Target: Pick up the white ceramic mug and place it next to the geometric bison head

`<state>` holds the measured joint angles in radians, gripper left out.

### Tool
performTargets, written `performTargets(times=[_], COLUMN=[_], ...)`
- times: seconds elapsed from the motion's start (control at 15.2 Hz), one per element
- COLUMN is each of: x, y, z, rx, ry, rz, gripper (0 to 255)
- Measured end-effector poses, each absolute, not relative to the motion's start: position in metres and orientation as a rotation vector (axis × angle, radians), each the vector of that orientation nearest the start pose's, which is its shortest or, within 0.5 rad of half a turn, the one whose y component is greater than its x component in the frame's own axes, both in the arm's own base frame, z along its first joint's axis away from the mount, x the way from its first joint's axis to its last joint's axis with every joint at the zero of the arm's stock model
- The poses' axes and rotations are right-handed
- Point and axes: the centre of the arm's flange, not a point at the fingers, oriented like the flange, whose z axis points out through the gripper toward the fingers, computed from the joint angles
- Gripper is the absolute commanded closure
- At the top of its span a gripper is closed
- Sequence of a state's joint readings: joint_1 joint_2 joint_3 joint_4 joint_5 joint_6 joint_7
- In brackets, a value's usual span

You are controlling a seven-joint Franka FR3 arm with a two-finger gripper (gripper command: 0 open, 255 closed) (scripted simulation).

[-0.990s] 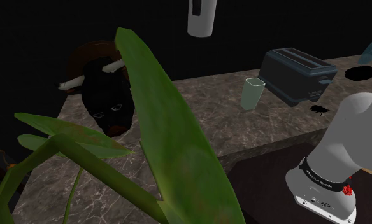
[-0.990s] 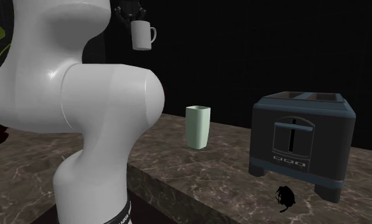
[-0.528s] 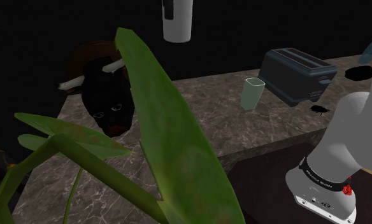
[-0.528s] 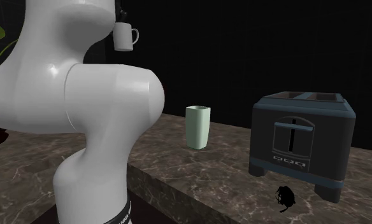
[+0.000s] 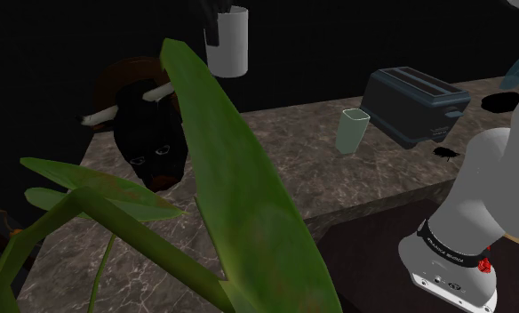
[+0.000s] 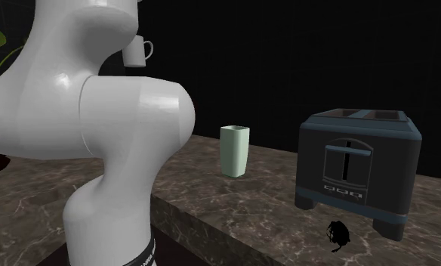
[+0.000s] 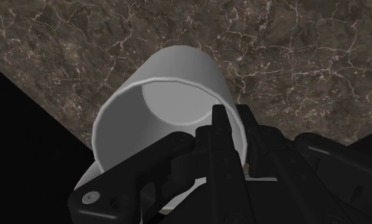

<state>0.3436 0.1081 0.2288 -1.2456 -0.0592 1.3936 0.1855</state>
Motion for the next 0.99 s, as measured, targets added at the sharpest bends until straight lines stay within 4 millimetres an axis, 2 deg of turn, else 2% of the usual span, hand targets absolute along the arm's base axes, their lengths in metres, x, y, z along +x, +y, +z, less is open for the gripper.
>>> performTargets(times=[0.99], x=[0.485], y=[0.291], z=[0.62], rx=[-3.101], ry=[-0.585], rz=[-0.082], gripper=[255])
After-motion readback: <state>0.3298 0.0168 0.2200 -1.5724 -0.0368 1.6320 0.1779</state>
